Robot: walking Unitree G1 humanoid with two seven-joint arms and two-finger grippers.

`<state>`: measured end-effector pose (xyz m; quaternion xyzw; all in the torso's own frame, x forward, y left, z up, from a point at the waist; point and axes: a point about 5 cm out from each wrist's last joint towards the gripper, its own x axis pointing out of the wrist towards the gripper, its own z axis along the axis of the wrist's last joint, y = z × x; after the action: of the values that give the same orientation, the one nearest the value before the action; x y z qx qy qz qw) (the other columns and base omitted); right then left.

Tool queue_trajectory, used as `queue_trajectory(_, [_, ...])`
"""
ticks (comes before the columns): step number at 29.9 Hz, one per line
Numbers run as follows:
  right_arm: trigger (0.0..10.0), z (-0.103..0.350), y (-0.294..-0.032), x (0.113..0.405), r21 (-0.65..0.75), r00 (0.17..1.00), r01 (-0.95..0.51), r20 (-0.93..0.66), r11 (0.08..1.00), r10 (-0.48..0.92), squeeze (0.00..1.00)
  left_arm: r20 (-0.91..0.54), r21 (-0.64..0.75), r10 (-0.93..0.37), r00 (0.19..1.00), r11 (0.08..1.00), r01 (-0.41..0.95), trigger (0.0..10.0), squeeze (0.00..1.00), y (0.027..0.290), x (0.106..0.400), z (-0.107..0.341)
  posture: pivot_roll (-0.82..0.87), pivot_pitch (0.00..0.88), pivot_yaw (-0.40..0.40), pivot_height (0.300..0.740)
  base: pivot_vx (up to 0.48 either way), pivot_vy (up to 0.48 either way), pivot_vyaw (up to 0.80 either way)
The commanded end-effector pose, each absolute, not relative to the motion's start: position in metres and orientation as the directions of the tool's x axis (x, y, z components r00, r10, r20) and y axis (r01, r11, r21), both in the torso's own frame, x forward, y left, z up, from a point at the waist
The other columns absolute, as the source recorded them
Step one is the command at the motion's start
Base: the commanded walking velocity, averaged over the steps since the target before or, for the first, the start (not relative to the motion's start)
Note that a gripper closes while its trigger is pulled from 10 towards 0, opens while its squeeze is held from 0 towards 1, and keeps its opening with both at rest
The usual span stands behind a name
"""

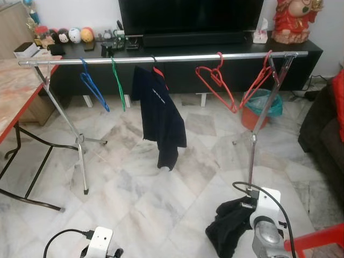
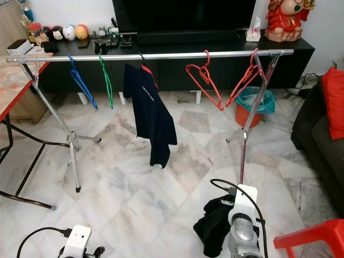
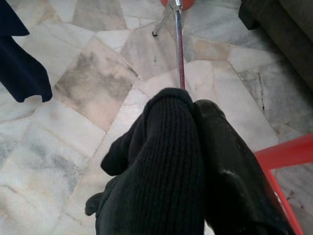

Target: Hang hanger

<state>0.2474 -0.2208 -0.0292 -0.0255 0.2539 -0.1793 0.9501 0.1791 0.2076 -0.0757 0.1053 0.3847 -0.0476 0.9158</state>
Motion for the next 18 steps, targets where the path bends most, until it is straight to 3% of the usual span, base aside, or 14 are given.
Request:
queue_trajectory(1, [10.0,-0.0318,-0.2202,0.2455,-0.132,0.796,0.33,-0.493,0.935,-0.351,0.0,-0.718,0.156,0.009,0.696,0.976,0.149,10.0,0.0,0.2121,0.1772,-0.0759,-0.08,0.0,0.028,0.74,0.266,0.0,0.0])
queue_trajectory(18, [10.0,-0.0388,-0.219,0.2374,-0.138,0.778,0.317,-0.528,0.938,-0.341,0.0,-0.746,0.158,0.024,0.665,0.977,0.143,10.0,0.0,0.2155,0.1702,-0.0797,-0.08,0.0,0.028,0.74,0.289,0.0,0.0])
